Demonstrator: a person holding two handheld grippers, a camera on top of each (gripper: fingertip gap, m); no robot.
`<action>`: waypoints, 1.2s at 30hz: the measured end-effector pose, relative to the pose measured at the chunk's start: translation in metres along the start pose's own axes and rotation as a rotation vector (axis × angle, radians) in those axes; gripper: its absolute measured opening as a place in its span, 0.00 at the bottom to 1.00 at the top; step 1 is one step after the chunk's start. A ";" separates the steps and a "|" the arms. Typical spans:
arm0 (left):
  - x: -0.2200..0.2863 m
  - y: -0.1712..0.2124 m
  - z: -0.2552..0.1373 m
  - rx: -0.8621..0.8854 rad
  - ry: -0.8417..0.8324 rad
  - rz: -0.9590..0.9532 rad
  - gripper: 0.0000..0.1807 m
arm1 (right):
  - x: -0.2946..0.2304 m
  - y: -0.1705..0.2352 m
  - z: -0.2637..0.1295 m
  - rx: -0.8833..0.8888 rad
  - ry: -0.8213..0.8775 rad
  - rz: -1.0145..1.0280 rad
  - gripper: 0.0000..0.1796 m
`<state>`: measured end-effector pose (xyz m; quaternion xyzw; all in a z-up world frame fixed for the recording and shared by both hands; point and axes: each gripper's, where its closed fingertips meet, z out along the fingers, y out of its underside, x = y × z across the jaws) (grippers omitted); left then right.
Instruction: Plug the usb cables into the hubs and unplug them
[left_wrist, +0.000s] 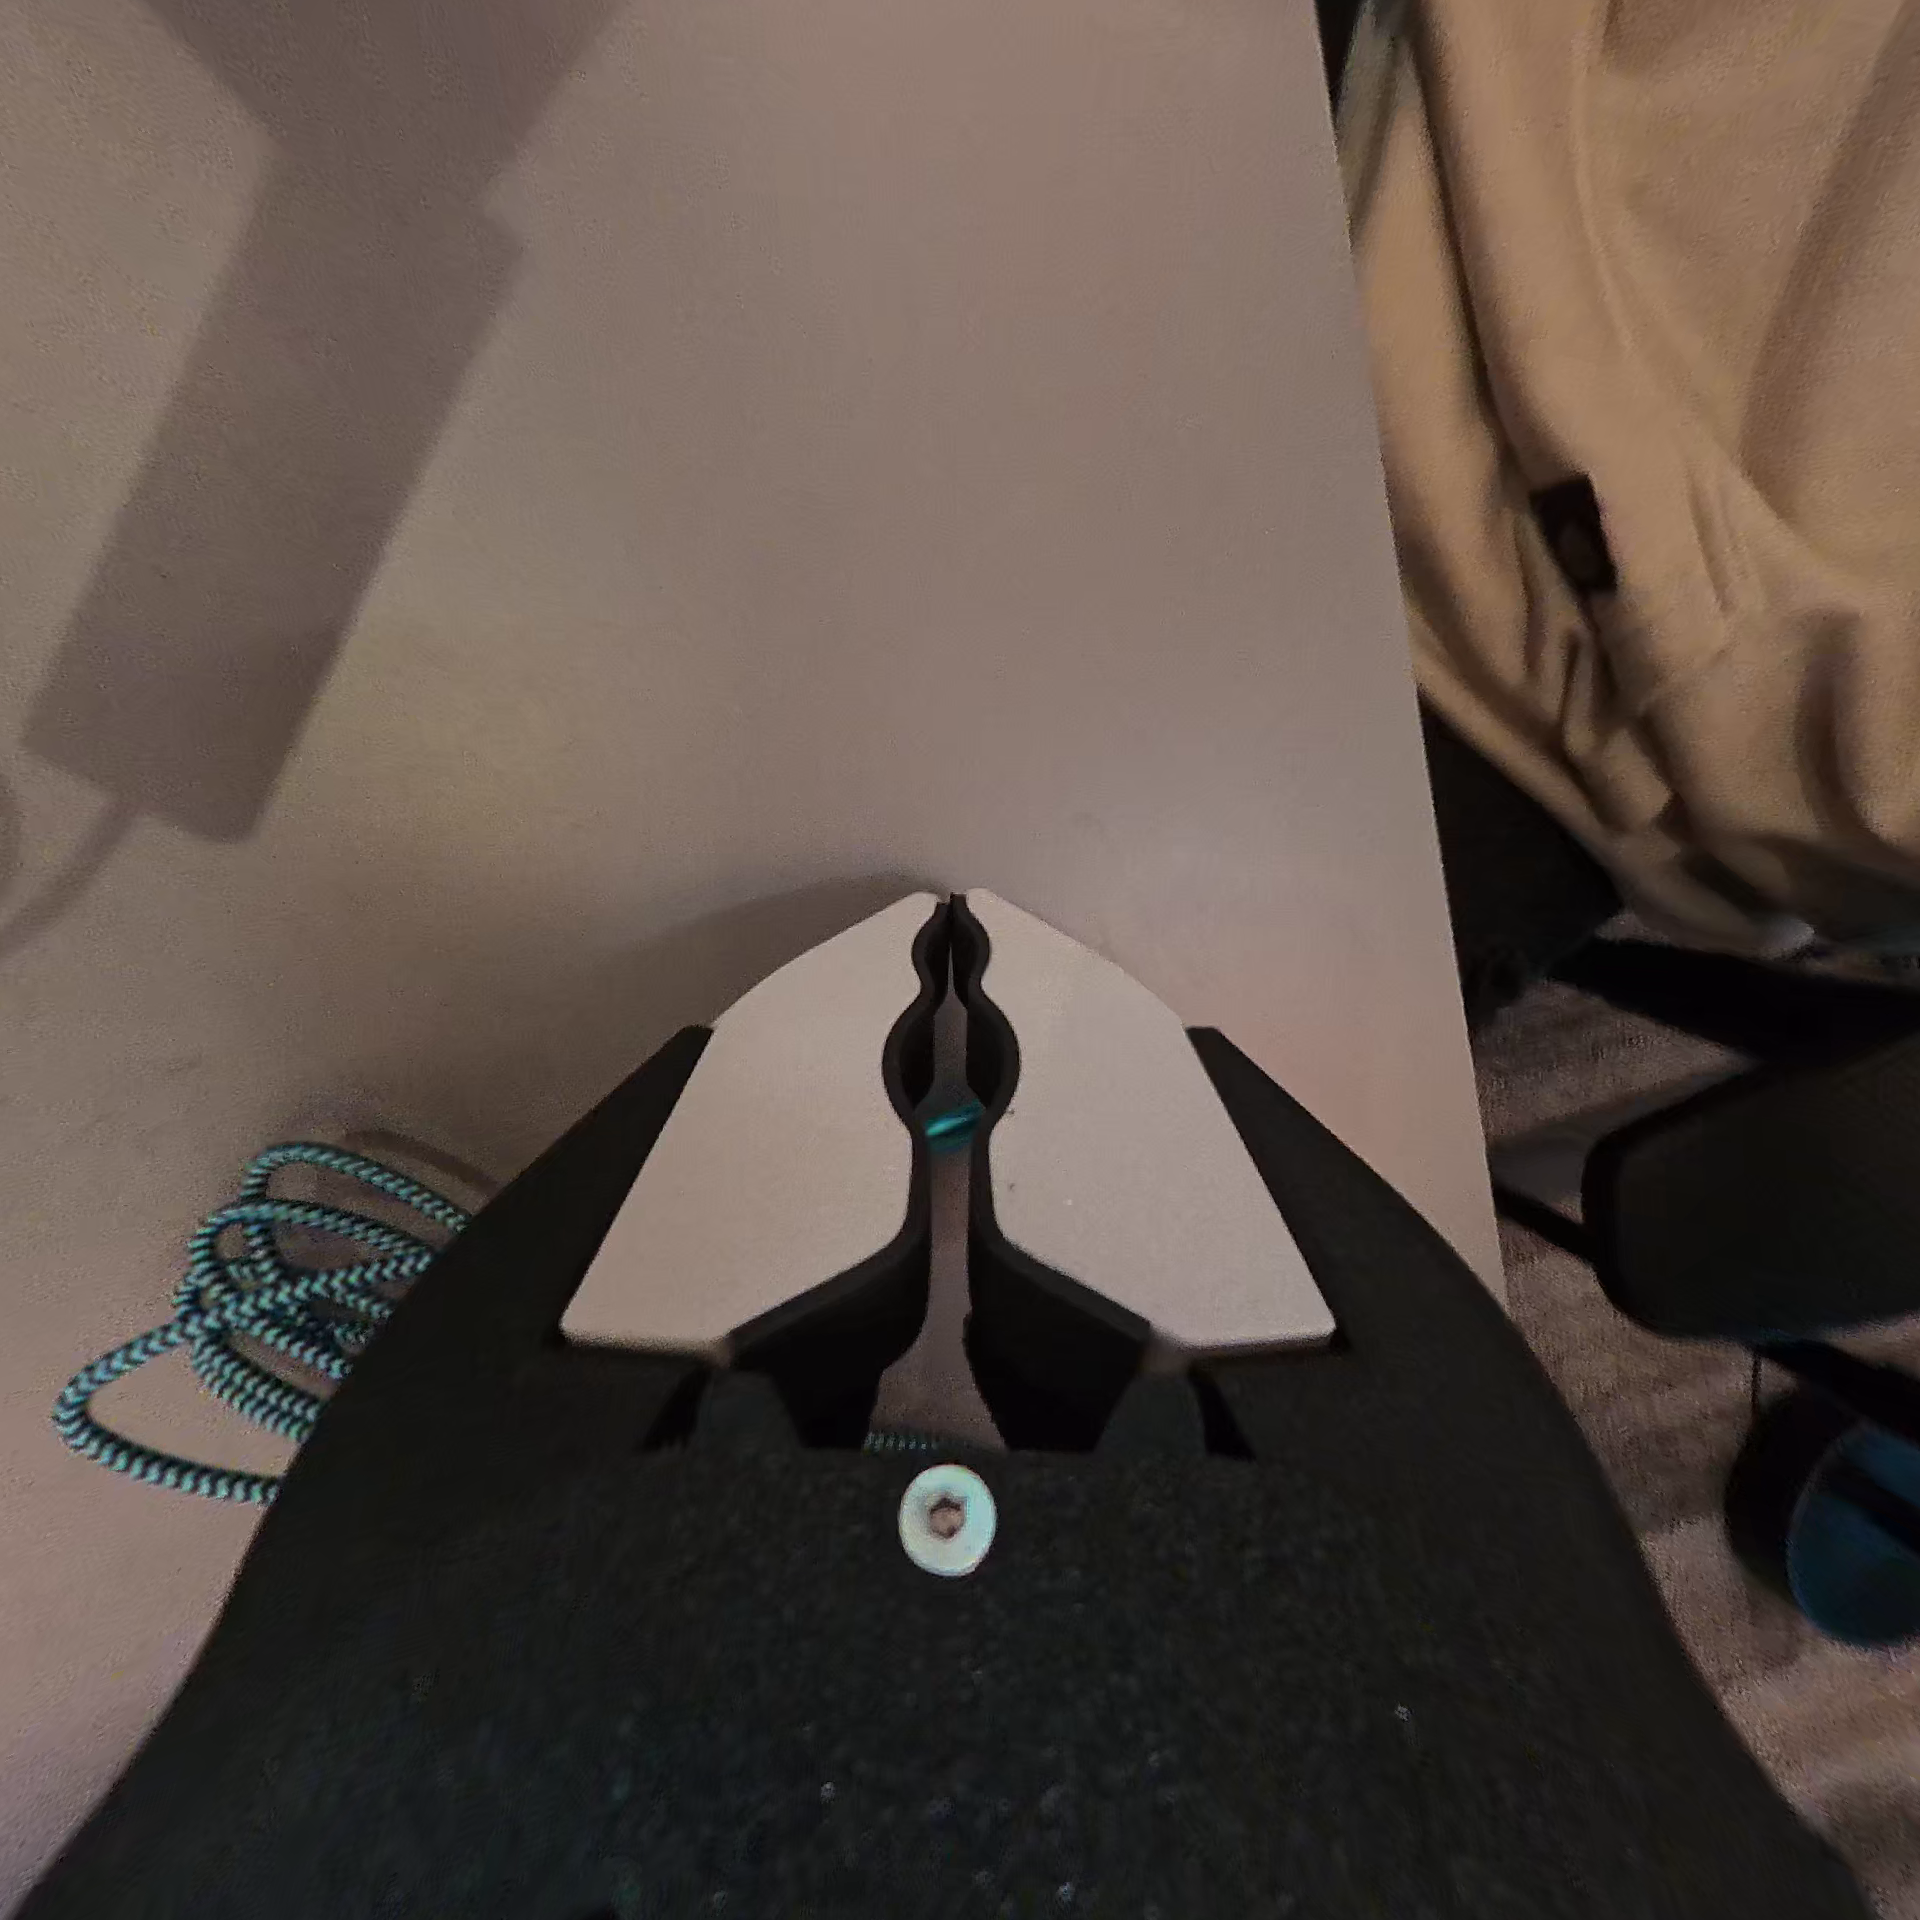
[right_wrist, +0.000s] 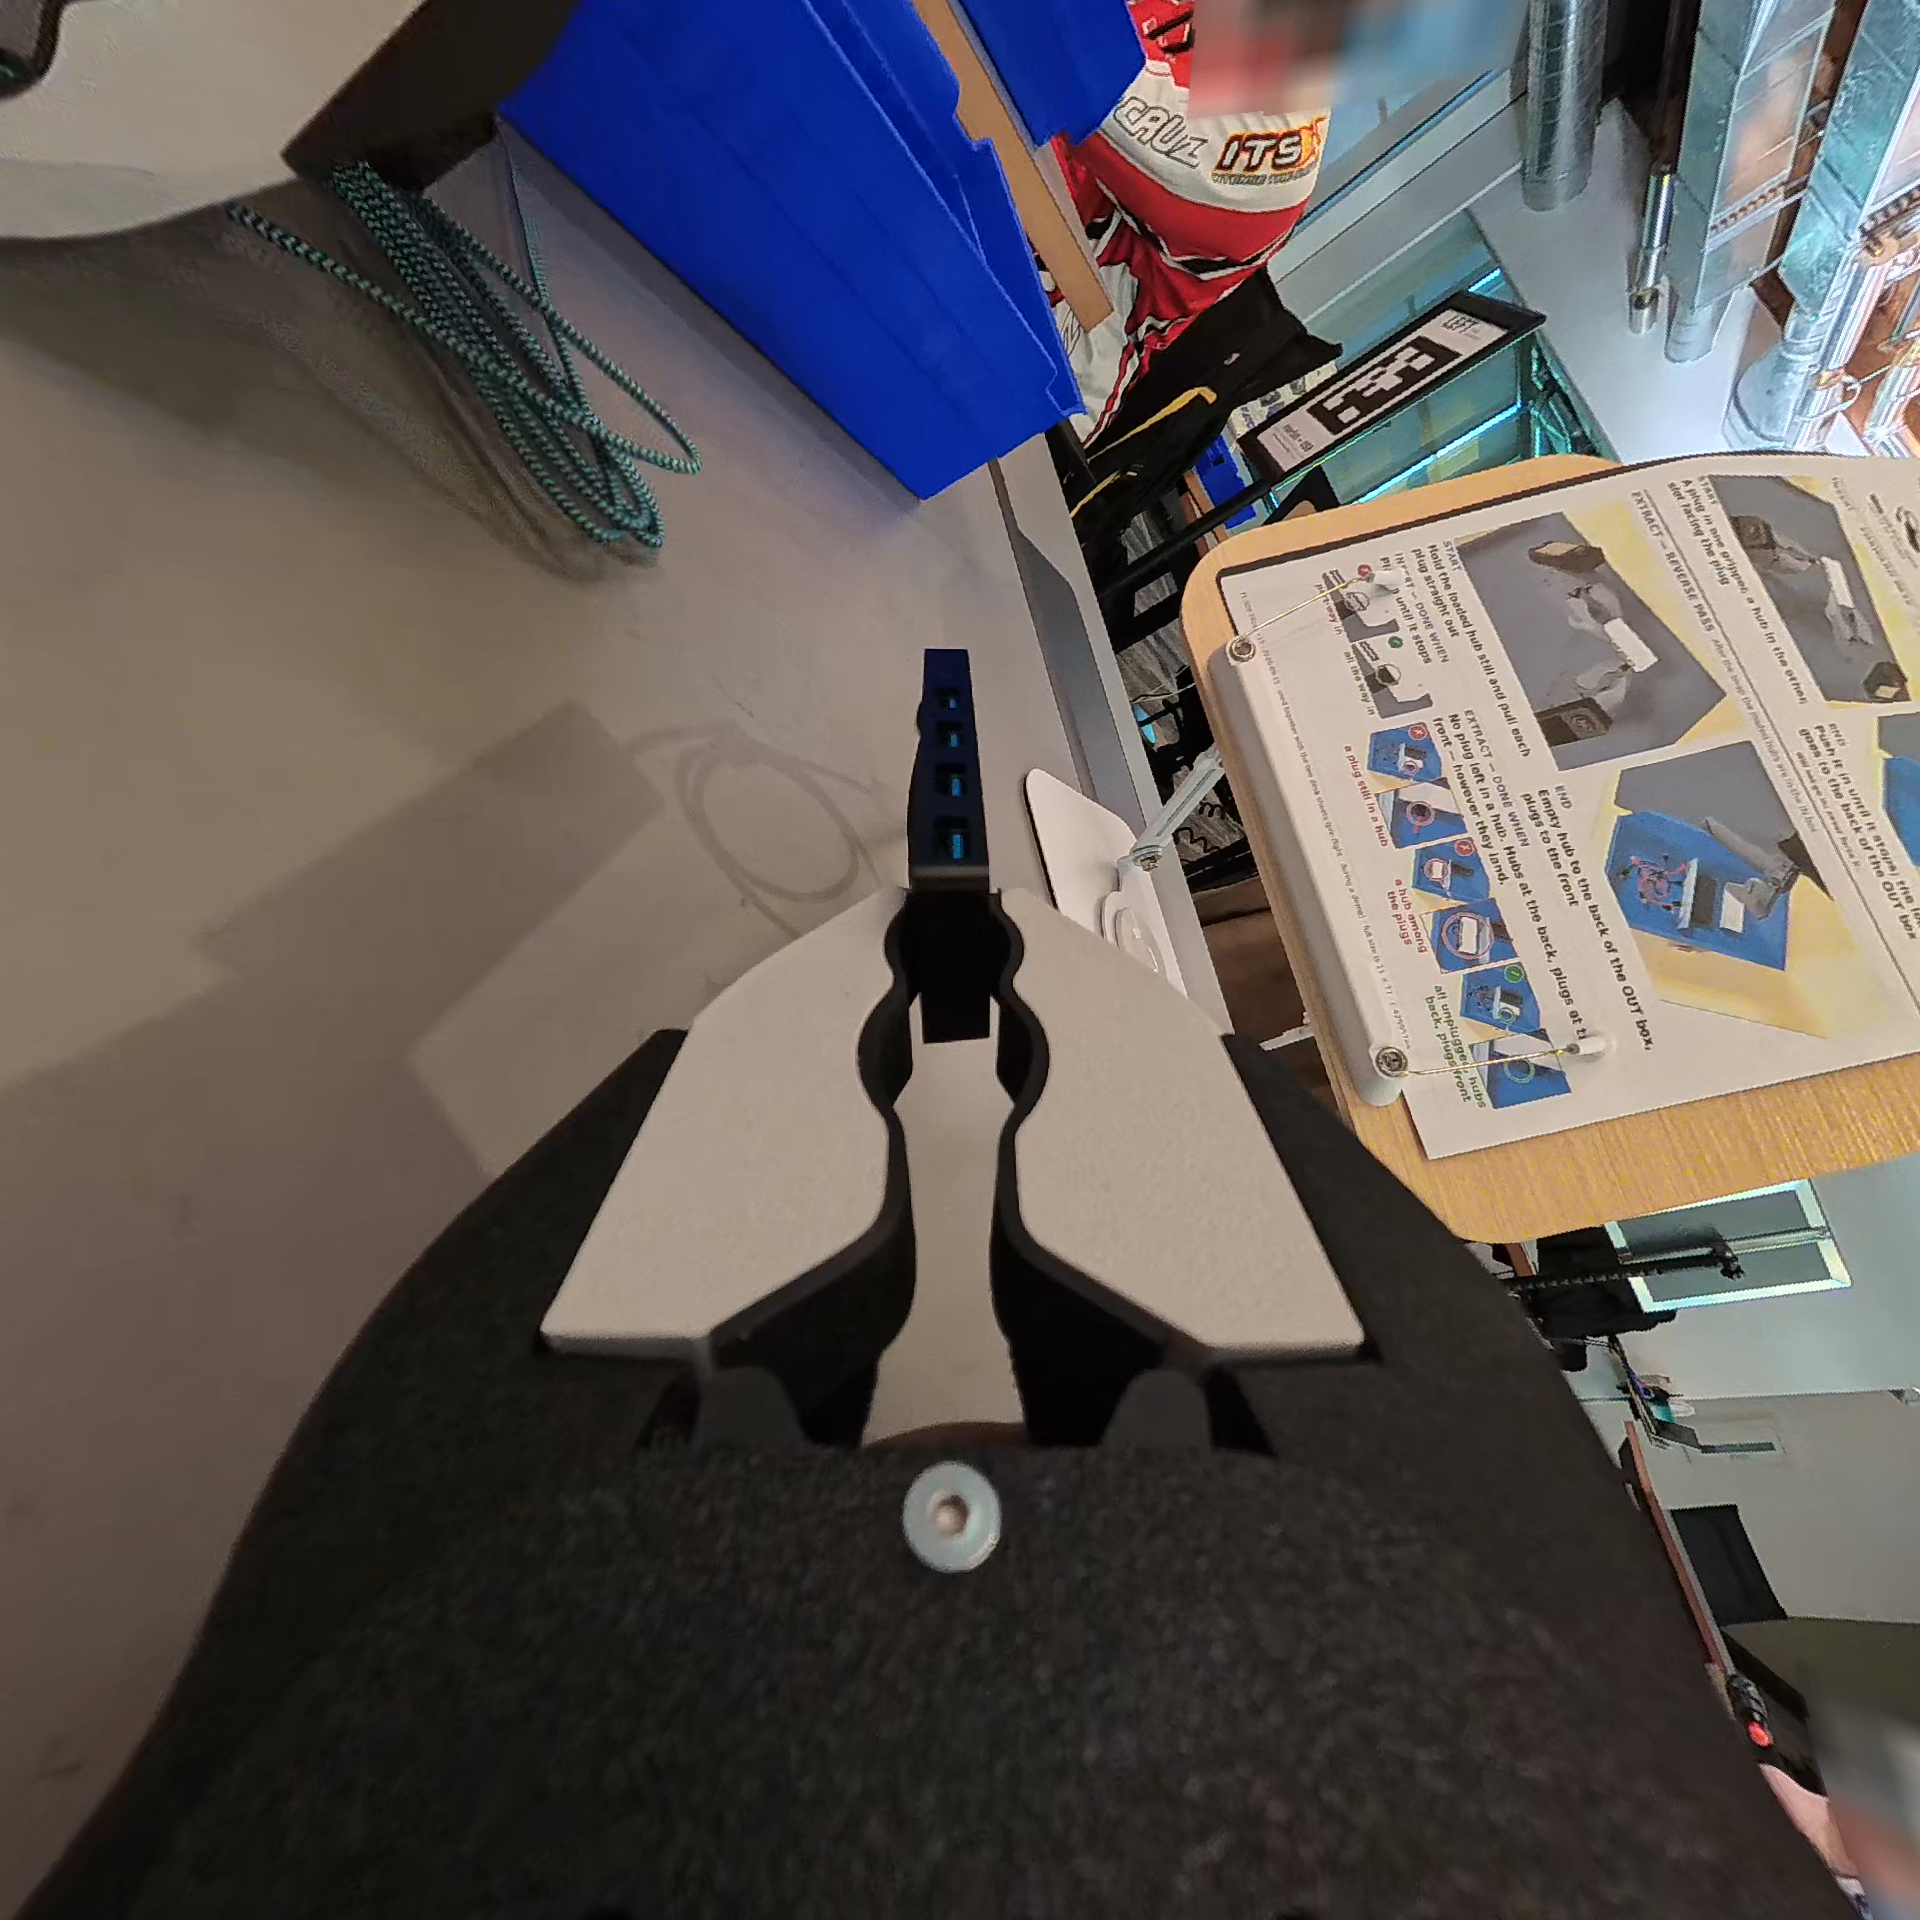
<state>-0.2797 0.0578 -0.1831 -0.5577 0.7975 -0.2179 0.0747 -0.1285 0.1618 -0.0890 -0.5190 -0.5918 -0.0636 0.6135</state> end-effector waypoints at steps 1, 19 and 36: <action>0.000 -0.007 0.001 0.041 -0.004 -0.017 0.00 | 0.000 0.000 0.000 0.000 0.002 0.000 0.06; -0.026 0.019 -0.029 -0.189 -0.354 0.268 0.23 | 0.003 0.006 0.000 -0.017 0.010 0.006 0.06; -0.032 0.032 -0.010 -0.265 -0.160 0.180 0.01 | 0.006 0.007 -0.001 -0.021 0.012 0.012 0.06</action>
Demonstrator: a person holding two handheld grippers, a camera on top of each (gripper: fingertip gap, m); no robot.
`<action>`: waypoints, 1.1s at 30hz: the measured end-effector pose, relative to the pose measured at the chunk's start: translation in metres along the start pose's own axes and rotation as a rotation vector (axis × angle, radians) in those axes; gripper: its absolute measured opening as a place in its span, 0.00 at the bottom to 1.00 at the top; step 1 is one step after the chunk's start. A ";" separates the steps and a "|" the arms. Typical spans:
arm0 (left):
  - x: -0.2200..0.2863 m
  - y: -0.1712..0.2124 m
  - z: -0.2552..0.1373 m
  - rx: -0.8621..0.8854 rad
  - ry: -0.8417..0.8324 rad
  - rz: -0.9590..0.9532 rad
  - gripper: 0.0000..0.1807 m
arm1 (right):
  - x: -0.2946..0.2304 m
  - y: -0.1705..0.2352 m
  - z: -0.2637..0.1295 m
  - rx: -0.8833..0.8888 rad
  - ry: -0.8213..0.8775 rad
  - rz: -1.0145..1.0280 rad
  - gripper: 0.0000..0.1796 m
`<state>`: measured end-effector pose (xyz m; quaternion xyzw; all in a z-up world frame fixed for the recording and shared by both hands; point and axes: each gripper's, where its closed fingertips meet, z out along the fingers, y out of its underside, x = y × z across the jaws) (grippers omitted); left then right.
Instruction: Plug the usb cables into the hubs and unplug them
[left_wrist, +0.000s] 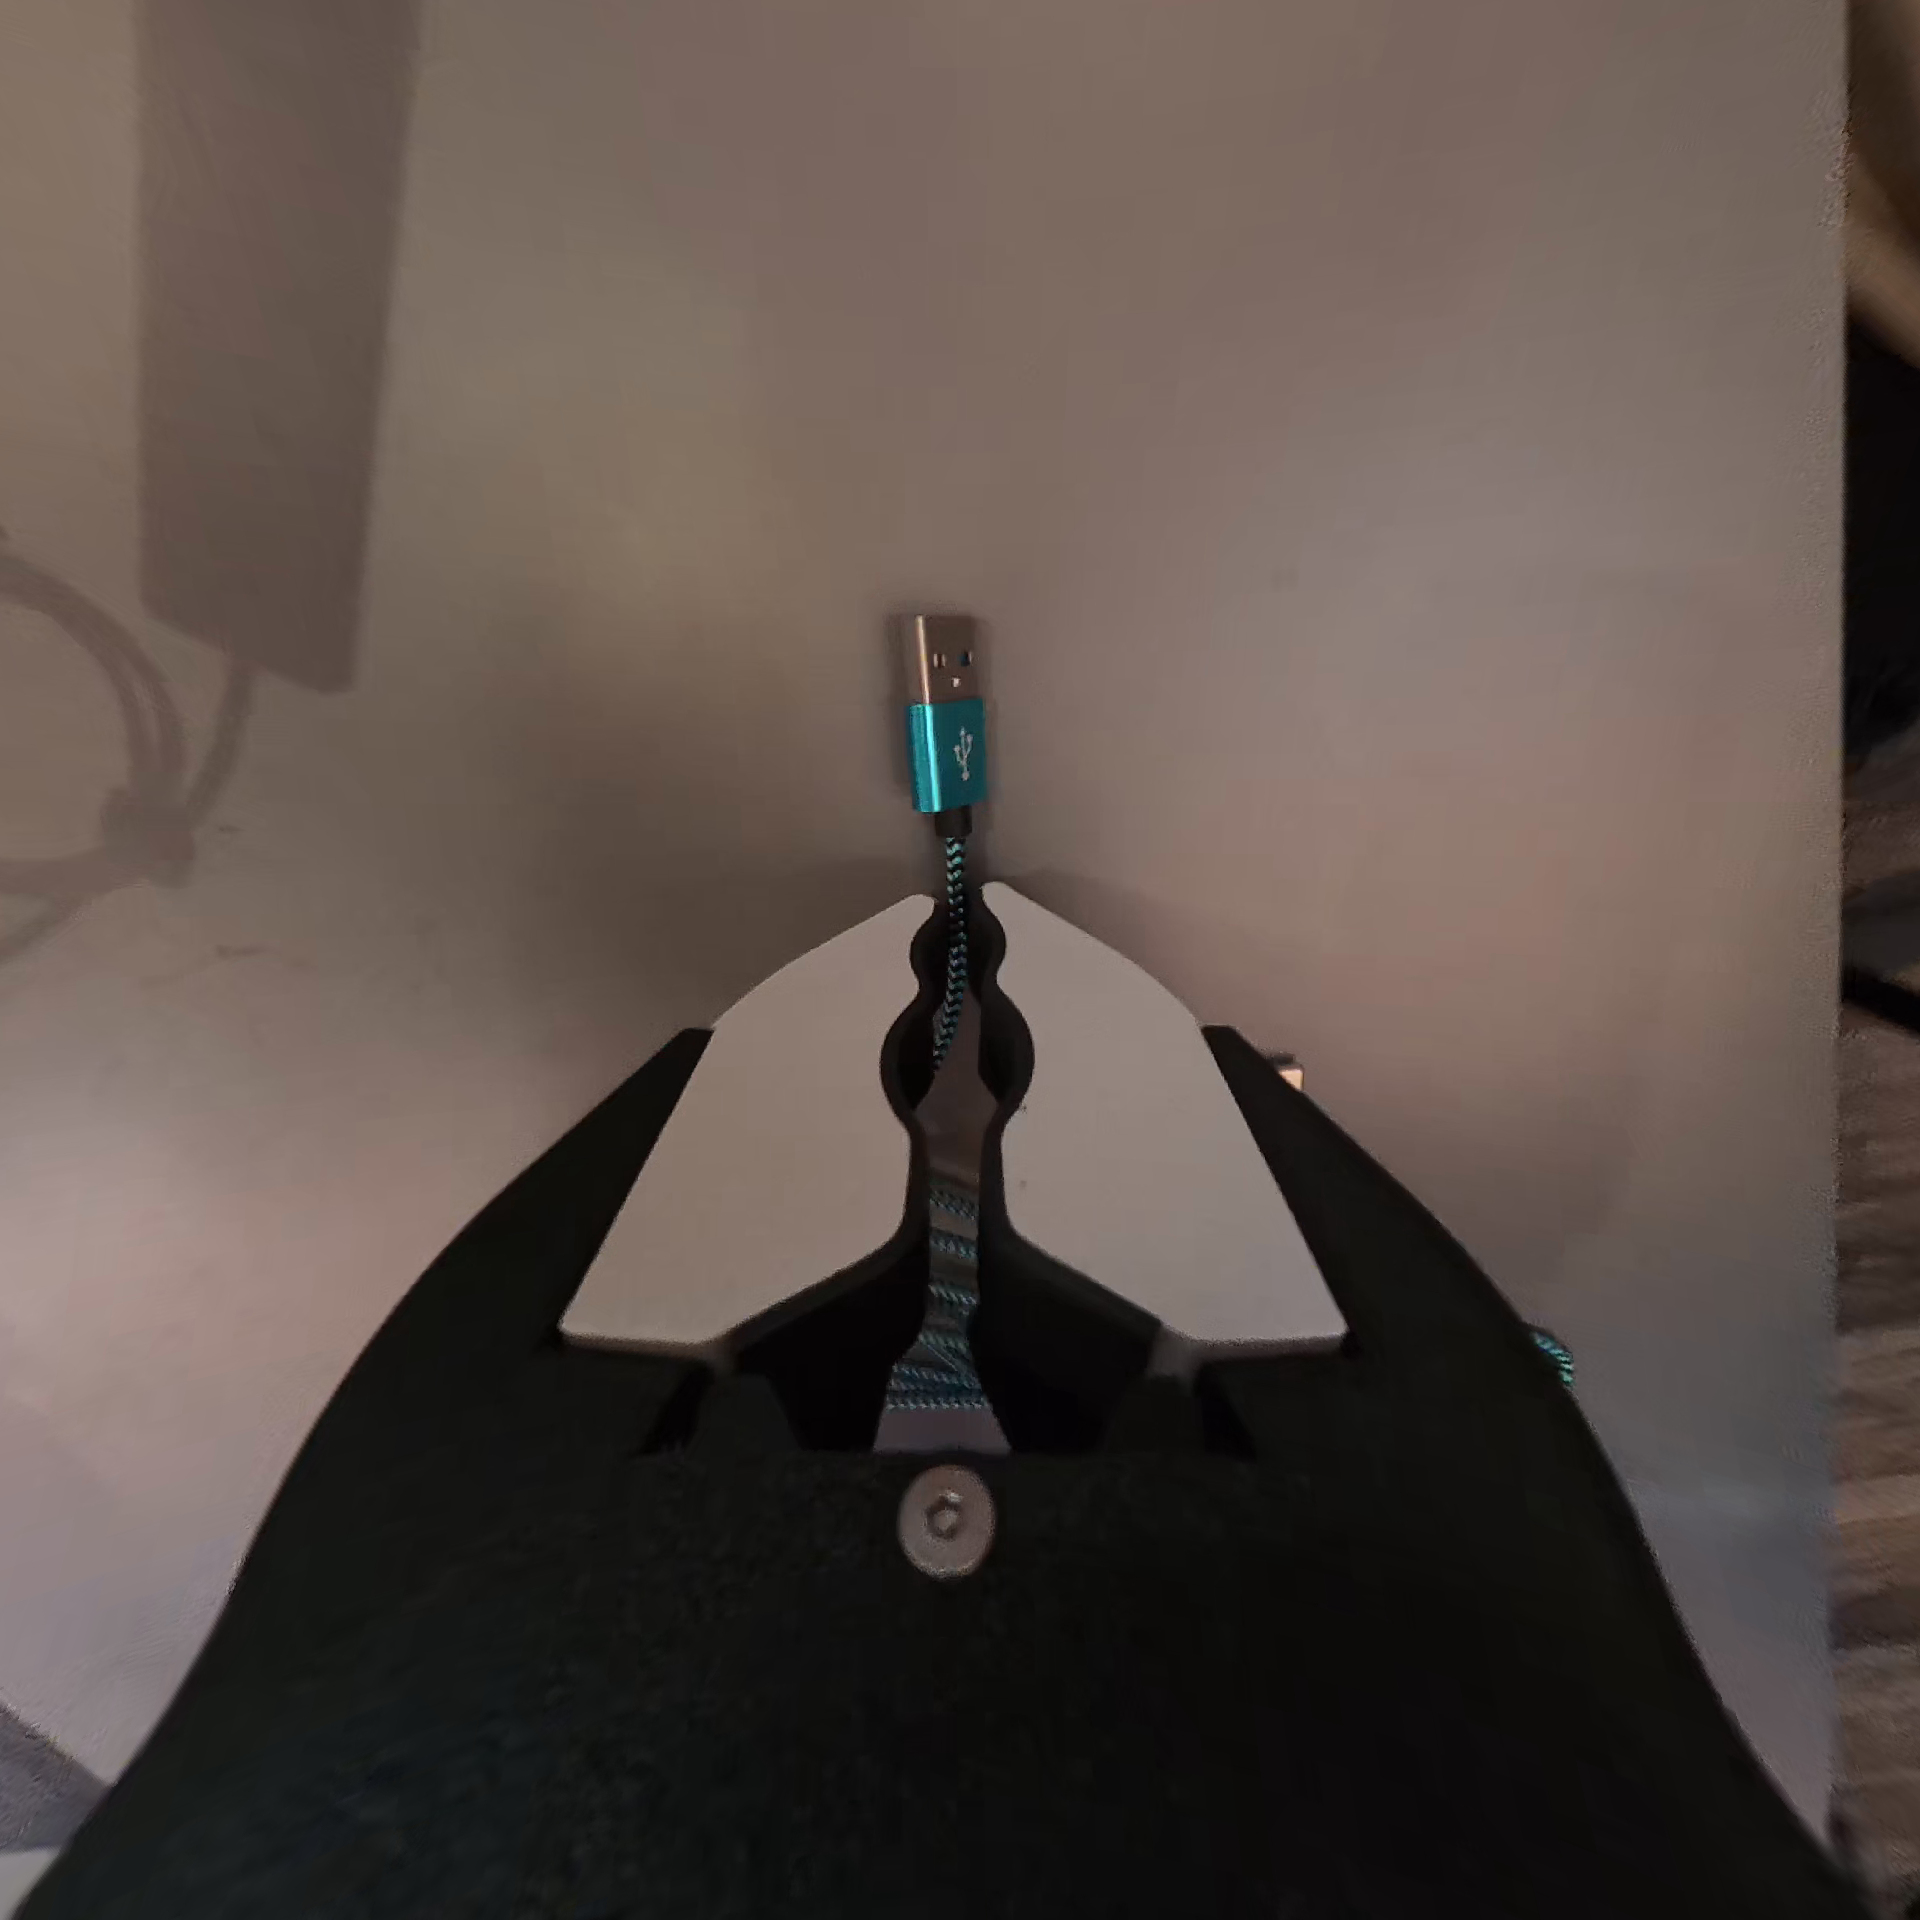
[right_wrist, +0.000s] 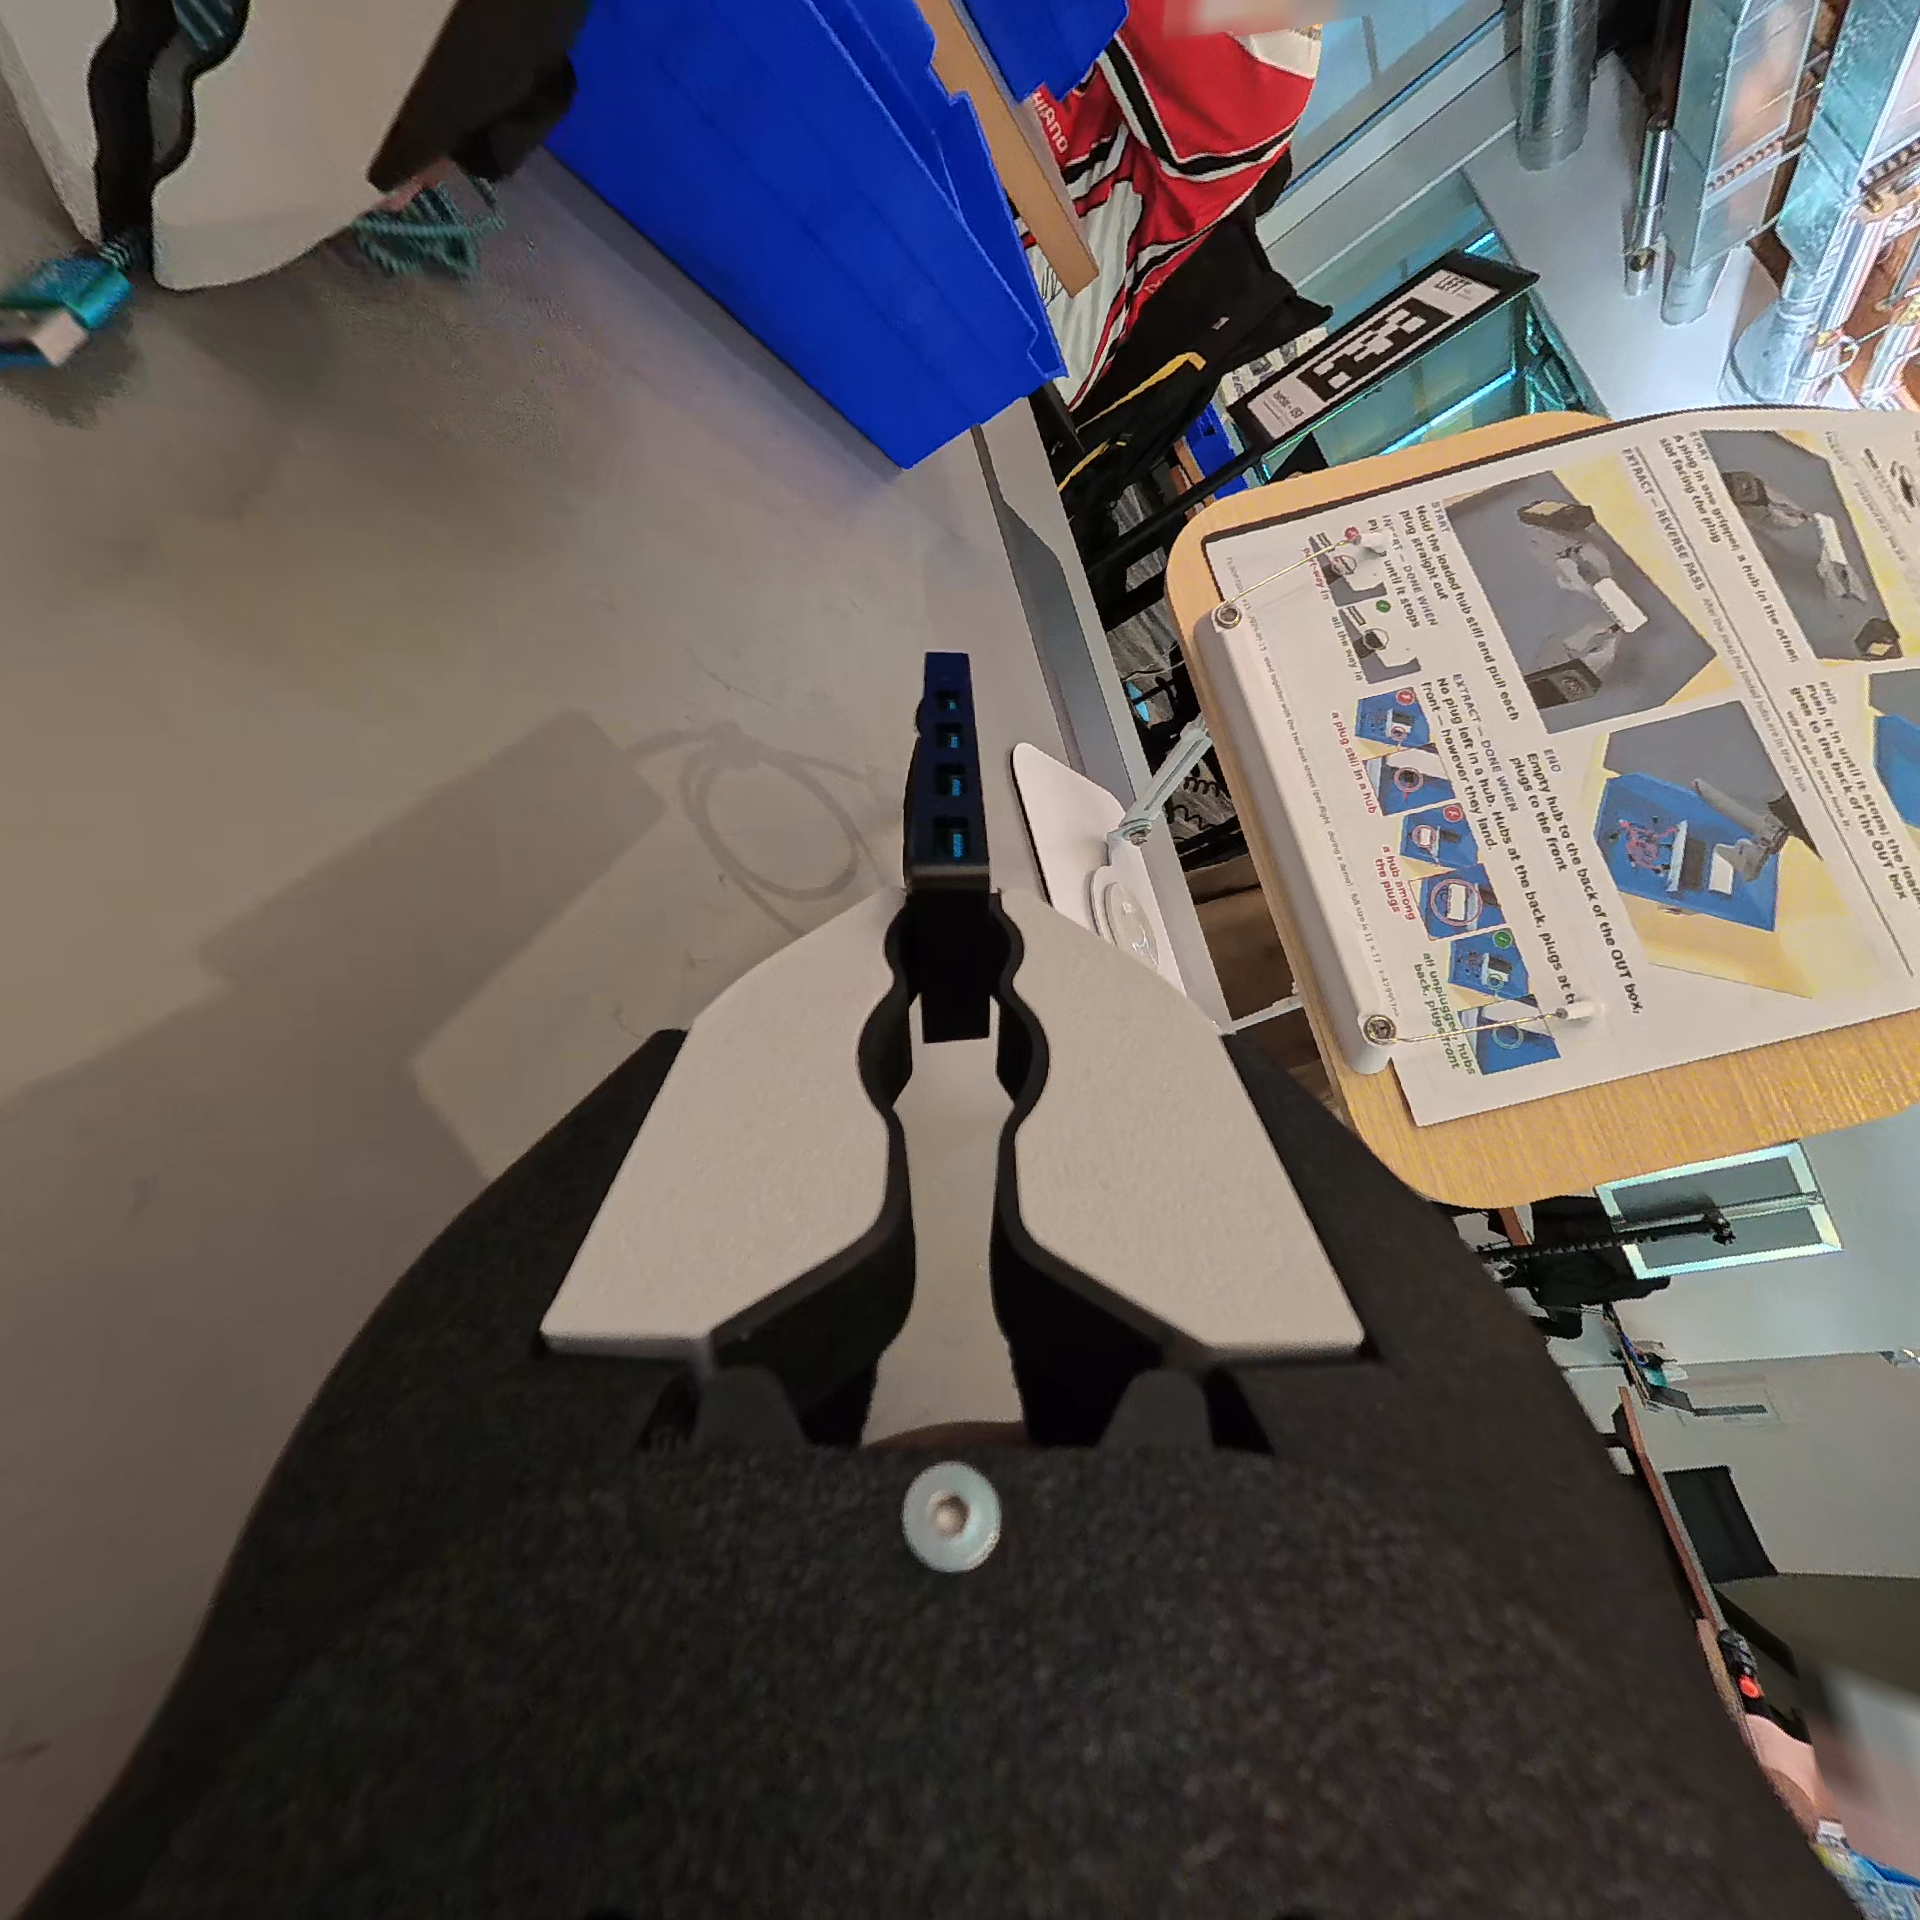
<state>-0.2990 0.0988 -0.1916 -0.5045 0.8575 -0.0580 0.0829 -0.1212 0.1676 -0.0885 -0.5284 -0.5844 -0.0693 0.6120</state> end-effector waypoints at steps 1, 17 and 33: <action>-0.002 -0.001 0.000 0.015 -0.010 -0.039 0.01 | 0.001 0.000 0.000 0.001 0.002 0.003 0.06; -0.050 -0.043 -0.066 0.650 0.071 -0.945 0.01 | 0.003 -0.002 -0.002 0.007 0.025 0.005 0.06; -0.081 -0.010 -0.004 0.392 -0.040 -0.993 0.02 | -0.003 -0.002 0.001 -0.012 0.023 -0.048 0.06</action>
